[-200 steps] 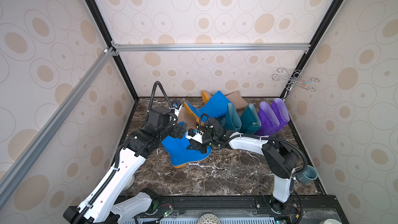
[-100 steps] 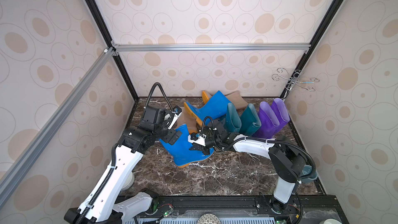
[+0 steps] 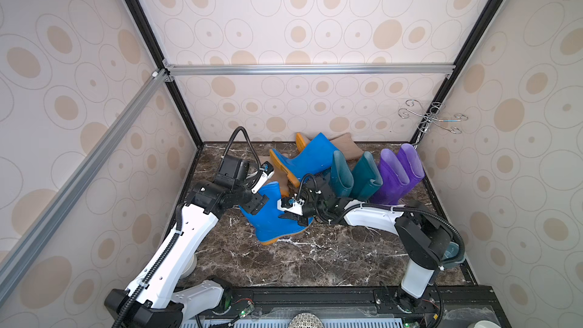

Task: Match and arrange rain boots in pairs
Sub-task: Adjust the rain boot at the center of the board.

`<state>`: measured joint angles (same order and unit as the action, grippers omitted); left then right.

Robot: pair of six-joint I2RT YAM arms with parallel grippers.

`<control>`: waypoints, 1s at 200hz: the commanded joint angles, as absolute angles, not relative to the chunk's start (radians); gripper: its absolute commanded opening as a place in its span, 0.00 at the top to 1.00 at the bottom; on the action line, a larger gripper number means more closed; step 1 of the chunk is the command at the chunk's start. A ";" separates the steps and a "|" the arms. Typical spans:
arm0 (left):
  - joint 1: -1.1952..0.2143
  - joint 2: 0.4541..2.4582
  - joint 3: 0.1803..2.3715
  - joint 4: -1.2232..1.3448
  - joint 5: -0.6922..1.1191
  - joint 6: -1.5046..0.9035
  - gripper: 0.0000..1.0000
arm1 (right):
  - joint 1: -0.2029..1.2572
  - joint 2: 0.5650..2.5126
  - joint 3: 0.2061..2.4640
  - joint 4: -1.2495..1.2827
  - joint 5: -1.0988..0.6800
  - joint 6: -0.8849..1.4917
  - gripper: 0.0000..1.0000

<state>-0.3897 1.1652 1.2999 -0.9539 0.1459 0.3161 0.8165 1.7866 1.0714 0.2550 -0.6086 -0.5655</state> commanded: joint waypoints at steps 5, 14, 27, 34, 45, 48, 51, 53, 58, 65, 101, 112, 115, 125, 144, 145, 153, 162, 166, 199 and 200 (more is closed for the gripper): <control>-0.386 1.212 1.300 -0.933 0.275 0.287 0.68 | 0.810 1.733 1.123 0.250 -0.569 -0.519 0.64; -0.385 1.215 1.297 -0.929 0.301 0.268 0.81 | 0.805 1.720 1.123 0.249 -0.542 -0.483 0.60; -0.385 1.218 1.309 -0.924 0.321 0.226 0.98 | 0.795 1.696 1.133 0.221 -0.507 -0.424 0.54; -0.386 1.226 1.322 -0.921 0.330 0.190 1.00 | 0.786 1.683 1.147 0.182 -0.500 -0.389 0.52; -0.386 1.240 1.351 -0.919 0.361 0.136 1.00 | 0.775 1.666 1.182 0.109 -0.465 -0.339 0.51; -0.385 1.245 1.360 -0.915 0.367 0.120 1.00 | 0.771 1.662 1.196 0.083 -0.459 -0.327 0.51; -0.386 1.250 1.368 -0.911 0.375 0.100 1.00 | 0.770 1.658 1.208 0.057 -0.450 -0.320 0.51; -0.386 1.252 1.374 -0.908 0.382 0.089 1.00 | 0.768 1.656 1.217 0.042 -0.445 -0.312 0.51; -0.386 1.258 1.389 -0.901 0.405 0.063 1.00 | 0.765 1.653 1.241 0.003 -0.426 -0.296 0.51; -0.387 1.263 1.405 -0.880 0.428 0.018 1.00 | 0.760 1.645 1.270 -0.046 -0.401 -0.270 0.51; -0.405 1.234 1.415 -0.685 0.436 -0.261 1.00 | 0.731 1.564 1.372 -0.191 -0.278 -0.143 0.50; -0.419 1.233 1.410 -0.642 0.388 -0.344 1.00 | 0.705 1.533 1.397 -0.219 -0.284 -0.099 0.50; -0.422 1.235 1.409 -0.633 0.383 -0.367 1.00 | 0.696 1.527 1.404 -0.224 -0.284 -0.084 0.50; -0.438 1.244 1.403 -0.609 0.355 -0.431 1.00 | 0.670 1.502 1.420 -0.239 -0.285 -0.047 0.50; -0.485 1.255 1.366 -0.530 0.348 -0.528 1.00 | 0.630 1.463 1.434 -0.263 -0.270 -0.012 0.50; -0.487 1.256 1.364 -0.526 0.349 -0.532 1.00 | 0.628 1.462 1.435 -0.265 -0.270 -0.011 0.50; -0.504 1.262 1.353 -0.502 0.335 -0.574 1.00 | 0.615 1.453 1.443 -0.285 -0.270 -0.009 0.50; -0.525 1.276 1.345 -0.483 0.308 -0.617 1.00 | 0.604 1.448 1.457 -0.317 -0.265 -0.010 0.50; -0.538 1.285 1.346 -0.483 0.282 -0.632 1.00 | 0.599 1.447 1.463 -0.333 -0.260 -0.008 0.50; -0.650 1.360 1.450 -0.584 0.051 -0.713 1.00 | 0.563 1.432 1.487 -0.417 -0.242 0.016 0.50; -0.652 1.360 1.452 -0.585 0.047 -0.716 1.00 | 0.562 1.430 1.487 -0.418 -0.242 0.018 0.51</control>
